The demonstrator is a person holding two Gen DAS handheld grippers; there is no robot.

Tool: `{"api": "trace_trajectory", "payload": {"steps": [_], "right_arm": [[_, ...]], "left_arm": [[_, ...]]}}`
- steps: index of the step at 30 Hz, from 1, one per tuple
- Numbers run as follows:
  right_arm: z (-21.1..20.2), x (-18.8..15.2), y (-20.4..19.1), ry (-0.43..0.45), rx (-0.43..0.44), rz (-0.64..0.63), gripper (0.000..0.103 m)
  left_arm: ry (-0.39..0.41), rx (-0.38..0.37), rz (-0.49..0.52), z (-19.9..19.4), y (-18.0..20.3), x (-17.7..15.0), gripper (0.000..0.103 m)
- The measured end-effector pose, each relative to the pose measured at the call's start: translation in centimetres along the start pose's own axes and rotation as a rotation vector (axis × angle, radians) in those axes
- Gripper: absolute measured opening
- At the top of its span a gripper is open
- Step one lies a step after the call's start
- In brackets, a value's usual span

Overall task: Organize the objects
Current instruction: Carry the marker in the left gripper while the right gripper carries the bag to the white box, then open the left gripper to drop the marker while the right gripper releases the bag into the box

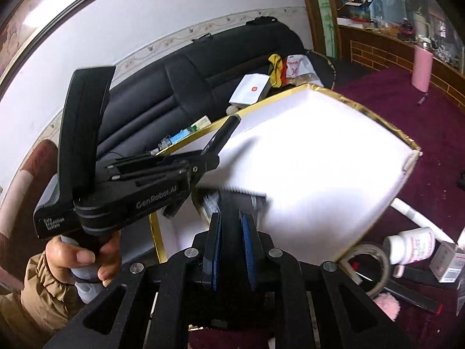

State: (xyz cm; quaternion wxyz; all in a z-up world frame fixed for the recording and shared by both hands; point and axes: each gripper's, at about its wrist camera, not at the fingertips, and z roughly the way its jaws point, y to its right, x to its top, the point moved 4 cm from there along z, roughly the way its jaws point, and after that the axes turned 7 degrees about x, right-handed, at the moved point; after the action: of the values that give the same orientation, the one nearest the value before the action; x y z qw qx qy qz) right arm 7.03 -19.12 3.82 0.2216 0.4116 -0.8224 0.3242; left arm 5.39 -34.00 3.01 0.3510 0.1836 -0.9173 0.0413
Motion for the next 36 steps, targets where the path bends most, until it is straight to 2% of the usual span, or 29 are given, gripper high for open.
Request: {"api": "trace_trajectory", "payload": {"steps": [8,14,18,20,22,23,24,25,28,33,36], "right_arm": [[1.2,-1.1,-0.7,-0.027,0.024,-0.032,0.016],[1.9,-1.6,-1.9,0.017,0.115,-0.069,0.016],[2.1,-1.9,-1.7,0.048,0.132,-0.058,0.018],[1.8,-2.0,-1.7,0.057,0.114,-0.058,0.019],[1.2,-2.0,-1.6,0.077,0.104,-0.061,0.027],[0.7,-1.9,-1.5,0.091,0.103,-0.058,0.035],[0.3,-1.9,-1.5,0.104,0.102,-0.054,0.043],[0.0,-1.8,-1.5,0.115,0.099,-0.053,0.045],[-1.2,-1.5,-1.4,0.148,0.081,-0.059,0.050],[-3.2,-1.7,-1.5,0.187,0.069,-0.057,0.082],[-4.1,-1.8,-1.3,0.191,0.067,-0.053,0.092]], "left_arm": [[-0.003,0.059,0.006,0.7,-1.5,-0.3,0.015],[-0.006,0.084,-0.008,1.1,-1.8,-0.4,0.015],[-0.011,0.084,-0.010,1.3,-2.0,-0.3,0.015],[-0.006,0.086,-0.007,1.2,-1.9,-0.2,0.015],[0.005,0.095,-0.014,1.1,-2.0,-0.1,0.020],[0.009,0.098,-0.020,1.0,-2.0,0.0,0.024],[0.017,0.099,-0.030,0.8,-2.1,0.1,0.036],[0.025,0.105,-0.034,0.6,-2.0,0.1,0.046],[0.051,0.122,-0.028,0.0,-1.8,0.3,0.051],[0.065,0.120,-0.023,-0.8,-1.1,0.5,0.061],[0.074,0.132,-0.007,-1.2,-0.5,0.5,0.062]]}}
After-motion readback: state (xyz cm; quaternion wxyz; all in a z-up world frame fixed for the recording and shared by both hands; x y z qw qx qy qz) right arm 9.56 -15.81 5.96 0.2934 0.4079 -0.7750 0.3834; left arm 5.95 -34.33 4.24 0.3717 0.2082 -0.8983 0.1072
